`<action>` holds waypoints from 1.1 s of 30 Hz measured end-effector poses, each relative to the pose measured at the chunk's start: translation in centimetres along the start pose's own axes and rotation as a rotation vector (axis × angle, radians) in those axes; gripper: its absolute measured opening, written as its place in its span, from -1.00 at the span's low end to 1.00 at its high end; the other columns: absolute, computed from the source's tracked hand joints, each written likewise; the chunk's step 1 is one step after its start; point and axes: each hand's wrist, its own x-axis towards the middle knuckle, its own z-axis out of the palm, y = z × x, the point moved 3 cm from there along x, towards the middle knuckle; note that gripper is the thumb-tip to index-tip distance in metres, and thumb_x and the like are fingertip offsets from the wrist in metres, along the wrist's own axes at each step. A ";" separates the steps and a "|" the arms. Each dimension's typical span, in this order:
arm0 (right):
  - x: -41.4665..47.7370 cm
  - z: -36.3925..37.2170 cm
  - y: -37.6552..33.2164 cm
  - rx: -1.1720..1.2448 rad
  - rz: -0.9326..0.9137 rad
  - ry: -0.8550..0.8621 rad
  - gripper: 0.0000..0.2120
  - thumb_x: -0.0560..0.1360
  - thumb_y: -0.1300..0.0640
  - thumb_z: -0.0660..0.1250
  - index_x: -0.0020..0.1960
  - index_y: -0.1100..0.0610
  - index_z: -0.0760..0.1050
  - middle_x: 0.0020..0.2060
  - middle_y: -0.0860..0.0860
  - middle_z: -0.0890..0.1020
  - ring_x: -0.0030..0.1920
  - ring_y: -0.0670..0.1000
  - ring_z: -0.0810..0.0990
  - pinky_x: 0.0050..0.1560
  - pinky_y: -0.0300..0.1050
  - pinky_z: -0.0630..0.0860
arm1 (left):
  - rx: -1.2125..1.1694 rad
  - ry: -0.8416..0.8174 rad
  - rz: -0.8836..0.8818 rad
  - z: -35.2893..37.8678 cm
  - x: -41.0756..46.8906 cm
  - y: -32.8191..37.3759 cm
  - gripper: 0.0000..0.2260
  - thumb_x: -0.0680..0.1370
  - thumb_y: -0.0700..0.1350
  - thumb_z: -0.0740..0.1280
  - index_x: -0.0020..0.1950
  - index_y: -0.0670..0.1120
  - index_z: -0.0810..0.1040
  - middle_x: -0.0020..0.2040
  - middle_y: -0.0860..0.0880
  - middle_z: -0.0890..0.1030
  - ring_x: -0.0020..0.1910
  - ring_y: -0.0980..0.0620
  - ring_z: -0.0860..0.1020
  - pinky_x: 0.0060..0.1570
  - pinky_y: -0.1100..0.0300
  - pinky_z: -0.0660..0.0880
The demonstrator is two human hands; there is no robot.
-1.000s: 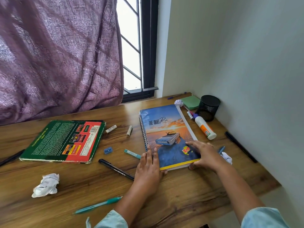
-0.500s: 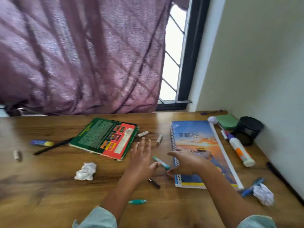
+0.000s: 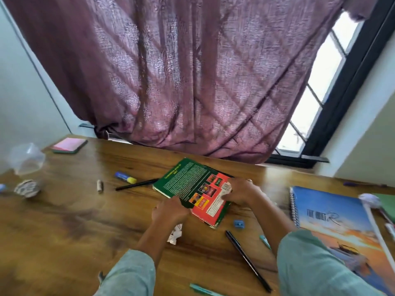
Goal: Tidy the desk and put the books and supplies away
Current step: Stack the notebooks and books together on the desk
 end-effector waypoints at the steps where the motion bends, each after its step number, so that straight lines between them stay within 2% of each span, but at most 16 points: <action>1: 0.7 0.0 0.1 0.001 0.039 0.018 -0.40 0.34 -0.26 0.38 0.32 -0.11 0.38 0.27 -0.03 0.51 0.31 0.13 0.42 0.30 0.16 0.37 | -0.015 0.008 -0.004 -0.1 0.5 -0.1 -0.52 0.40 0.21 0.30 0.22 -0.02 0.45 0.22 -0.09 0.54 0.22 -0.11 0.48 0.19 0.03 0.43; 5: 2.8 0.8 0.7 -0.037 0.158 -0.010 -0.41 0.34 -0.33 0.37 0.26 -0.03 0.45 0.22 -0.02 0.54 0.25 0.09 0.49 0.28 0.12 0.40 | 0.054 0.096 -0.022 -0.5 2.0 0.0 -0.62 0.45 0.11 0.38 0.16 -0.04 0.43 0.13 -0.05 0.55 0.15 -0.06 0.54 -0.03 0.13 0.42; 8: 3.9 1.1 0.8 0.023 0.233 0.062 -0.55 0.34 -0.30 0.41 0.04 0.01 0.49 0.06 -0.02 0.61 0.10 0.06 0.58 0.16 0.03 0.50 | 0.117 0.160 0.005 -0.5 2.8 0.5 -0.67 0.45 0.09 0.38 0.12 -0.04 0.44 0.08 -0.03 0.58 0.09 -0.04 0.56 -0.11 0.15 0.41; 10: 4.5 1.1 0.9 0.114 0.287 0.108 -0.63 0.36 -0.27 0.41 -0.15 0.01 0.44 -0.05 -0.03 0.64 -0.02 0.04 0.61 0.07 0.01 0.56 | 0.162 0.180 0.027 -0.6 3.1 0.5 -0.68 0.46 0.08 0.38 0.12 -0.04 0.46 0.05 -0.01 0.59 0.05 -0.02 0.58 -0.14 0.16 0.40; 12: 5.2 1.1 0.8 0.172 0.306 0.112 -0.64 0.37 -0.26 0.40 -0.22 0.01 0.42 -0.12 -0.03 0.65 -0.09 0.02 0.61 0.02 0.00 0.58 | 0.229 0.184 0.072 -0.8 3.6 0.6 -0.66 0.47 0.07 0.40 0.14 -0.05 0.45 0.06 0.00 0.59 0.06 -0.01 0.57 -0.15 0.17 0.38; 16: 6.0 1.5 0.9 0.217 0.316 0.136 -0.64 0.39 -0.21 0.42 -0.25 0.06 0.42 -0.18 -0.02 0.61 -0.13 0.02 0.60 -0.03 -0.05 0.59 | 0.304 0.165 0.125 -1.0 4.4 0.6 -0.64 0.47 0.05 0.43 0.17 -0.04 0.42 0.10 0.00 0.56 0.10 0.00 0.56 -0.16 0.18 0.36; 19: 6.2 1.3 1.0 0.260 0.296 0.121 -0.65 0.41 -0.16 0.43 -0.26 0.06 0.38 -0.28 -0.08 0.51 -0.15 -0.03 0.54 -0.06 -0.14 0.54 | 0.347 0.165 0.151 -1.0 4.6 0.8 -0.64 0.48 0.02 0.42 0.19 -0.05 0.42 0.11 0.00 0.56 0.11 0.01 0.55 -0.15 0.19 0.34; 22: 6.4 1.1 1.6 0.366 0.322 0.061 -0.64 0.36 -0.16 0.47 -0.18 0.10 0.46 -0.20 -0.04 0.61 -0.19 -0.07 0.56 -0.09 -0.17 0.54 | 0.365 0.155 0.162 -0.9 4.6 0.8 -0.60 0.47 0.04 0.44 0.20 -0.07 0.39 0.11 0.02 0.55 0.11 0.03 0.55 -0.16 0.19 0.35; 24: 6.2 0.6 1.8 0.443 0.319 0.037 -0.64 0.35 -0.17 0.48 -0.11 0.09 0.50 -0.17 -0.04 0.64 -0.24 -0.12 0.54 -0.21 -0.22 0.49 | 0.370 0.155 0.171 -0.8 4.5 0.6 -0.55 0.47 0.05 0.44 0.24 -0.08 0.38 0.11 0.02 0.55 0.10 0.03 0.55 -0.16 0.20 0.37; 26: 5.4 -0.5 1.7 0.497 0.289 0.066 -0.67 0.35 -0.13 0.49 -0.06 0.05 0.51 -0.22 -0.07 0.62 -0.26 -0.15 0.53 -0.33 -0.26 0.43 | 0.374 0.135 0.175 -1.0 4.2 0.5 -0.47 0.43 0.11 0.45 0.26 -0.10 0.36 0.13 0.00 0.55 0.10 0.02 0.56 -0.13 0.18 0.42; 28: 4.5 -1.6 1.2 0.566 0.207 0.142 -0.74 0.36 -0.06 0.51 -0.08 0.01 0.51 -0.24 -0.10 0.61 -0.26 -0.19 0.52 -0.35 -0.30 0.38 | 0.347 0.121 0.179 -1.2 3.8 0.6 -0.46 0.42 0.13 0.46 0.24 -0.11 0.37 0.13 -0.01 0.56 0.11 0.00 0.57 -0.07 0.16 0.46; 31: 2.5 -2.5 -0.1 0.720 0.082 0.222 -0.77 0.36 0.06 0.53 -0.06 0.01 0.54 -0.29 -0.14 0.64 -0.27 -0.22 0.57 -0.36 -0.35 0.39 | 0.195 0.079 0.161 -2.2 3.1 1.0 -0.58 0.49 0.16 0.36 0.15 -0.12 0.44 0.08 -0.03 0.56 0.09 -0.03 0.55 -0.04 0.13 0.45; 33: 1.0 -2.9 -0.9 0.817 0.050 0.275 -0.78 0.36 0.12 0.53 -0.06 0.02 0.54 -0.27 -0.10 0.66 -0.26 -0.18 0.62 -0.33 -0.33 0.46 | 0.056 -0.005 0.150 -2.9 2.8 1.2 -0.57 0.51 0.29 0.24 -0.03 -0.10 0.46 0.01 -0.05 0.56 0.06 -0.05 0.55 -0.02 0.11 0.45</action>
